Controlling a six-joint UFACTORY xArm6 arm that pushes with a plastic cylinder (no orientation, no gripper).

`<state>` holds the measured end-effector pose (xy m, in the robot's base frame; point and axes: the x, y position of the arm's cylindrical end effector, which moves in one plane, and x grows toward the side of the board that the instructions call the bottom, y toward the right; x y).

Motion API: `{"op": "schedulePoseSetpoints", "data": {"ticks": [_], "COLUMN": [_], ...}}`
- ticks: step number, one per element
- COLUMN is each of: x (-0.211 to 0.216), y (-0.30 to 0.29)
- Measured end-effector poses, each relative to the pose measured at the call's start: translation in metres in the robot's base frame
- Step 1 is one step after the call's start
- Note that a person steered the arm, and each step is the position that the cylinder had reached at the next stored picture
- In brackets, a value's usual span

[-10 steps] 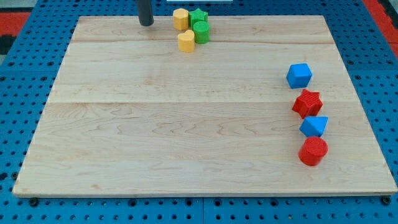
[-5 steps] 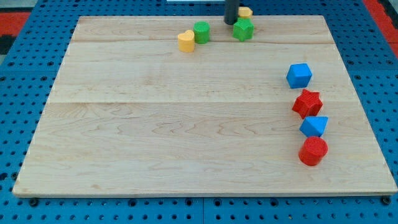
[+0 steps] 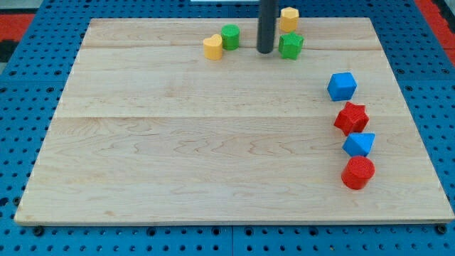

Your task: Move the green star above the blue cube

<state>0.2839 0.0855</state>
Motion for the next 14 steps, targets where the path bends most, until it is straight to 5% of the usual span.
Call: {"op": "schedulePoseSetpoints", "data": {"ticks": [1, 4, 7, 9, 11, 14], "x": [0.001, -0.039, 0.030, 0.033, 0.103, 0.087], "y": [0.048, 0.043, 0.126, 0.214, 0.172, 0.146]}}
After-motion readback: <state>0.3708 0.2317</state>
